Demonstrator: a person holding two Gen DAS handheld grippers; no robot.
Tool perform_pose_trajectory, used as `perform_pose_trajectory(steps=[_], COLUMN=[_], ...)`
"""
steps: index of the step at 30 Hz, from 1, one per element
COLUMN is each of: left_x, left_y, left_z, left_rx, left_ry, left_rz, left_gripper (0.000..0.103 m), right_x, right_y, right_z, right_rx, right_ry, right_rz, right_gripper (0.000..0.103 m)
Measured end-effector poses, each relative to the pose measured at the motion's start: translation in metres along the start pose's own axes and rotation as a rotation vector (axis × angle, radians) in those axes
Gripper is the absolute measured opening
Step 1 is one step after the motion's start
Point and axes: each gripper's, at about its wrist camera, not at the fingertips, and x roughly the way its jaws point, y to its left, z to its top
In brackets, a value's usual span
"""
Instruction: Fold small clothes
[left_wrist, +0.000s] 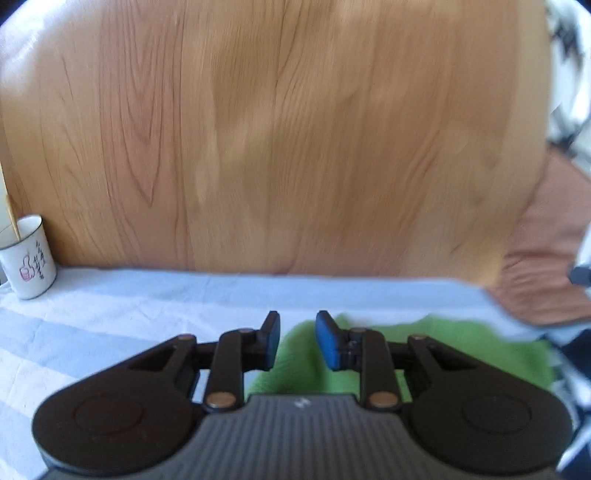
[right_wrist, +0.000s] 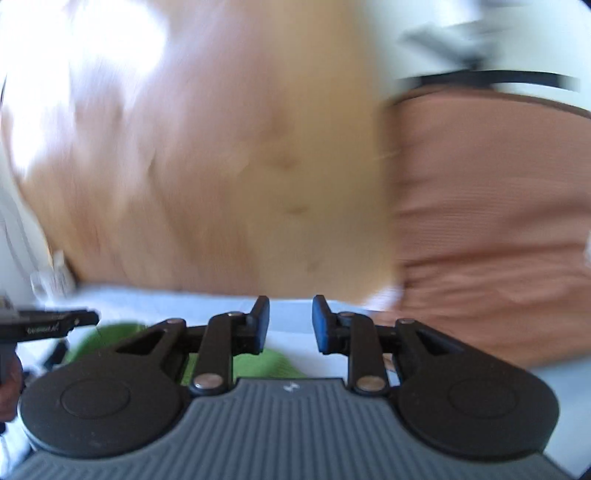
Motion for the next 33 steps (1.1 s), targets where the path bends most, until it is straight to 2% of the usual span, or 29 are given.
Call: perform_pose_trajectory(steps=[2,4,7,9,12,16,17,19,22,23,24,25,27,29,30,32,33], left_x=[-0.015,-0.022,-0.019,-0.009,0.008,0.023,0.02,0.021,0.02,0.019,0.018,0.018,0.018,0.019,0.019,0.02,0.02], left_y=[-0.013,-0.033,-0.063,-0.079,-0.09,-0.078,-0.077,-0.077,-0.075,-0.075,-0.076,-0.077,-0.076,-0.079,-0.079,-0.079,-0.078], left_z=[0.0,-0.009,-0.03,-0.044,-0.062,-0.085,-0.084,-0.084,-0.084,-0.084,-0.084,-0.084,-0.084,-0.084,-0.084,-0.084,-0.084], left_rx=[-0.019,-0.02,0.003,0.008,-0.016,-0.011,-0.019,-0.021,-0.031,-0.031,-0.031,-0.03,-0.028,-0.026,-0.025,-0.022,-0.021], left_ry=[-0.01,-0.002,0.006,0.018,0.056,0.085,0.061,0.076,0.076,0.075,0.075,0.074,0.073,0.072,0.073,0.075,0.074], left_rz=[-0.087,-0.162,-0.227,-0.236,-0.224,-0.19,-0.196,-0.183,-0.19,-0.191,-0.191,-0.19,-0.188,-0.185,-0.188,-0.194,-0.194], left_gripper=[0.024,0.03,0.03,0.03,0.03,0.028,0.034,0.036,0.036,0.036,0.036,0.036,0.036,0.037,0.037,0.038,0.039], right_x=[-0.049,-0.08,-0.128,-0.147,-0.147,-0.129,-0.123,-0.109,-0.084,-0.078,-0.074,-0.075,-0.094,-0.119,-0.127,-0.134,-0.138], right_y=[-0.031,-0.065,-0.095,-0.107,-0.126,-0.133,-0.132,-0.128,-0.129,-0.129,-0.129,-0.131,-0.136,-0.142,-0.15,-0.171,-0.182], right_z=[-0.016,-0.039,-0.081,-0.104,-0.127,-0.156,-0.152,-0.144,-0.125,-0.12,-0.114,-0.109,-0.088,-0.063,-0.057,-0.047,-0.05], right_rx=[0.145,0.29,0.477,0.573,0.71,0.981,1.005,0.983,0.922,0.893,0.838,0.783,0.676,0.555,0.504,0.459,0.496], right_ry=[-0.004,0.013,0.03,0.037,0.049,0.033,0.023,0.005,-0.031,-0.038,-0.048,-0.08,-0.225,-0.373,-0.41,-0.381,-0.369], right_rz=[-0.008,-0.022,-0.03,-0.047,-0.083,0.057,0.052,-0.014,-0.089,-0.107,-0.141,-0.176,-0.266,-0.402,-0.463,-0.571,-0.605], right_gripper=[0.031,0.031,0.031,0.031,0.039,0.046,0.051,0.058,0.058,0.044,0.022,0.013,0.012,0.013,0.016,0.034,0.038])
